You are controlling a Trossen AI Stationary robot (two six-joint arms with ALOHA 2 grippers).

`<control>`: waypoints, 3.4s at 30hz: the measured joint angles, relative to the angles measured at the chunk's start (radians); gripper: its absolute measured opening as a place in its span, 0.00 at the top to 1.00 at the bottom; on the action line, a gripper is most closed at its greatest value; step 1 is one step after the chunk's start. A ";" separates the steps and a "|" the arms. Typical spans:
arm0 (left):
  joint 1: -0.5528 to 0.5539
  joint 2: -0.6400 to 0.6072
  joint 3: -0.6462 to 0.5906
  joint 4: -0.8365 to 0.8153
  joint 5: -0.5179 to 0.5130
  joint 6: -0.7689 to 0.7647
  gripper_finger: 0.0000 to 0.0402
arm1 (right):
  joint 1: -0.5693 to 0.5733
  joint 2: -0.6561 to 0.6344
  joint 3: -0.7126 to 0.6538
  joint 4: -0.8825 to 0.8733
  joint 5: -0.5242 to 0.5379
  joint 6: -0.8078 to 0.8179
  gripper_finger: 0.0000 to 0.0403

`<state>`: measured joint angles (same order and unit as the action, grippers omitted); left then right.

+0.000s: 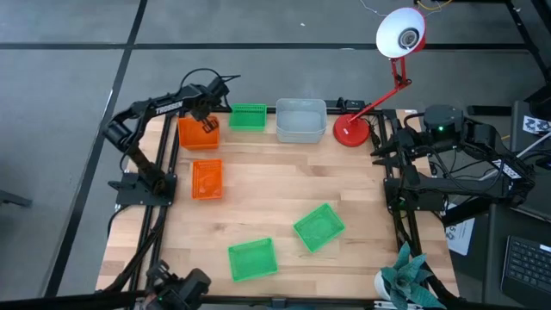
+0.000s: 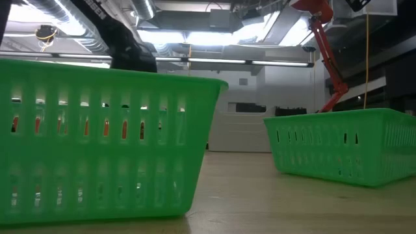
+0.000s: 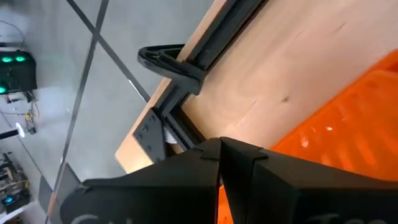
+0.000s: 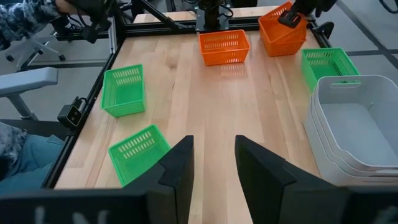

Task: Stack baskets by color
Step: Stack the middle right orange bin on top of the top orange bin

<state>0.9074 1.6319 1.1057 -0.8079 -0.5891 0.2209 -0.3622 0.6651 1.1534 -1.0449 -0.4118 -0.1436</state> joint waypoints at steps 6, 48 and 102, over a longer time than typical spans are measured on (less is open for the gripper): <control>0.003 0.001 0.000 0.014 0.018 -0.002 1.00 | 0.000 0.000 0.000 -0.015 0.000 0.000 0.71; -0.019 -0.100 0.010 -0.074 0.257 0.209 0.69 | 0.000 0.000 0.000 -0.015 0.000 0.000 0.71; 0.038 -0.083 0.169 -0.250 0.477 0.233 1.00 | 0.000 0.000 0.000 -0.061 -0.001 -0.016 0.71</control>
<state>0.9451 1.5490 1.2747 -1.0579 -0.1117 0.4543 -0.3622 0.6651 1.1534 -1.1061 -0.4126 -0.1600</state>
